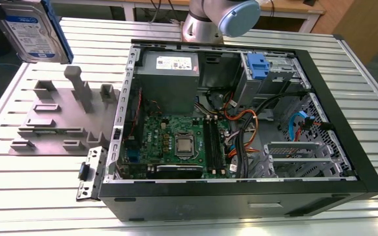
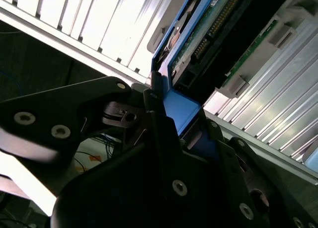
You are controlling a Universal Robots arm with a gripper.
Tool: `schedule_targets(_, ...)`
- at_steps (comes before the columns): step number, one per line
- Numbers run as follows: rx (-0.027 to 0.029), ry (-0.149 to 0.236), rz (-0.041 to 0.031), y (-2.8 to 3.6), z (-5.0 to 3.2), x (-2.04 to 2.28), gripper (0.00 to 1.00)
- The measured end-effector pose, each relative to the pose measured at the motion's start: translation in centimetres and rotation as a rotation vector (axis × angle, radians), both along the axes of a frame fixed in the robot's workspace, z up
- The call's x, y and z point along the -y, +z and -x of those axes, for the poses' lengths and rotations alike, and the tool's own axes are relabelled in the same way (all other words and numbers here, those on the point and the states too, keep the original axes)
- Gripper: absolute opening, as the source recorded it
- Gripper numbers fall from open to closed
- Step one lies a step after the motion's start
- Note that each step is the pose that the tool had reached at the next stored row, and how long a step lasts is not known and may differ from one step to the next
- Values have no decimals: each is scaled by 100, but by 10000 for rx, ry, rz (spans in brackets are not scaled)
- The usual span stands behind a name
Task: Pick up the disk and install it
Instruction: 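Pick up the disk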
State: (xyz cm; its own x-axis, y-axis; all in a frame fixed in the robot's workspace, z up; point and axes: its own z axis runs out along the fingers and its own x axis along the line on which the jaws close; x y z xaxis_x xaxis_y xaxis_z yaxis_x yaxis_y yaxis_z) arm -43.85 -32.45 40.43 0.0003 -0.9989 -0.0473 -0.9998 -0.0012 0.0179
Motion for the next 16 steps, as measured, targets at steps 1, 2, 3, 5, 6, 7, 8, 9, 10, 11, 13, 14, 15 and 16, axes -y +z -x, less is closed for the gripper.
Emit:
schedule_targets(1, 0, 0, 0, 13, 0, 0, 36)
schedule_targets(2, 0, 0, 0, 26, 0, 0, 36)
schedule_targets(3, 0, 0, 0, 39, 0, 0, 36)
schedule_targets(5, -1, 0, 1, 66, 0, 0, 36)
schedule_targets(6, 1, 0, 0, 76, 0, 0, 36)
schedule_targets(7, 1, -1, -1, 83, 0, 0, 36)
schedule_targets(8, 0, 0, 0, 89, 0, 0, 36)
schedule_targets(9, 0, 0, 1, 96, 0, 0, 36)
schedule_targets(10, 0, 0, 2, 100, 0, 0, 36)
schedule_targets(11, 0, 0, 2, 105, 1, 0, 36)
schedule_targets(13, 0, 0, 5, 113, 1, 0, 36)
schedule_targets(14, 0, 0, 6, 117, 1, 0, 36)
schedule_targets(15, 0, 0, 6, 120, 1, 0, 36)
schedule_targets(16, 1, 0, 8, 122, 1, 0, 36)
